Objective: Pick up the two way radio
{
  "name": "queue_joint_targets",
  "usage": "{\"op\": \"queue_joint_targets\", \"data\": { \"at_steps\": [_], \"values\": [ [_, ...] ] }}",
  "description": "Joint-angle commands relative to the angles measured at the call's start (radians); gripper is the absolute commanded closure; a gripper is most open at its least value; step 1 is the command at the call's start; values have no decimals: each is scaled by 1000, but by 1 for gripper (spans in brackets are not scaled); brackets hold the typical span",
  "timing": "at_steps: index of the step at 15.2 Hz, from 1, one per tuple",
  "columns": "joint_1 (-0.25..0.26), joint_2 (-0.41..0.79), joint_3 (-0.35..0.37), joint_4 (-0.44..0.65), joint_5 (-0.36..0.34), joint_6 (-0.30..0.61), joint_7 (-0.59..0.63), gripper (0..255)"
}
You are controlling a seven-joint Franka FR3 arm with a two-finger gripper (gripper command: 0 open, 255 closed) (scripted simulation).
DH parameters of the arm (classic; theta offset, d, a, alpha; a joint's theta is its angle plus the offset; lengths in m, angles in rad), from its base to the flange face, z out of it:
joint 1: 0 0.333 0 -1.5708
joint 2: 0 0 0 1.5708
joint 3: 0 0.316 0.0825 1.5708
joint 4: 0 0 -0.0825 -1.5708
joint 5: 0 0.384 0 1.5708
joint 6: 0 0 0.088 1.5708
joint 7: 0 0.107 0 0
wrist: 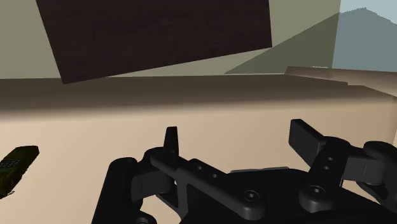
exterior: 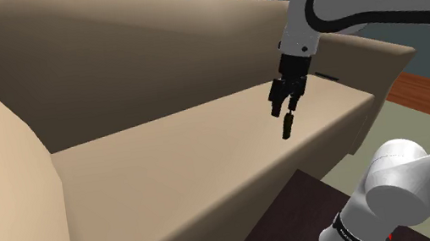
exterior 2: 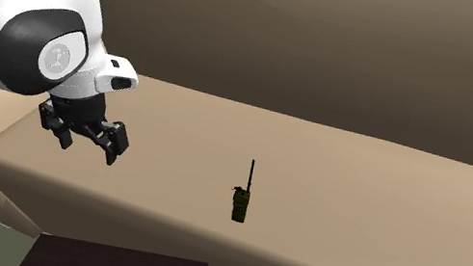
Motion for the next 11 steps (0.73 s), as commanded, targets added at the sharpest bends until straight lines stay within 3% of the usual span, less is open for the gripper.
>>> {"op": "queue_joint_targets", "data": {
  "at_steps": [1, 11],
  "values": [
    [0, 0, 0, 0, 0, 0, 0, 0],
    [-113, 38, -143, -147, -162, 318, -147, 0]
  ]
}}
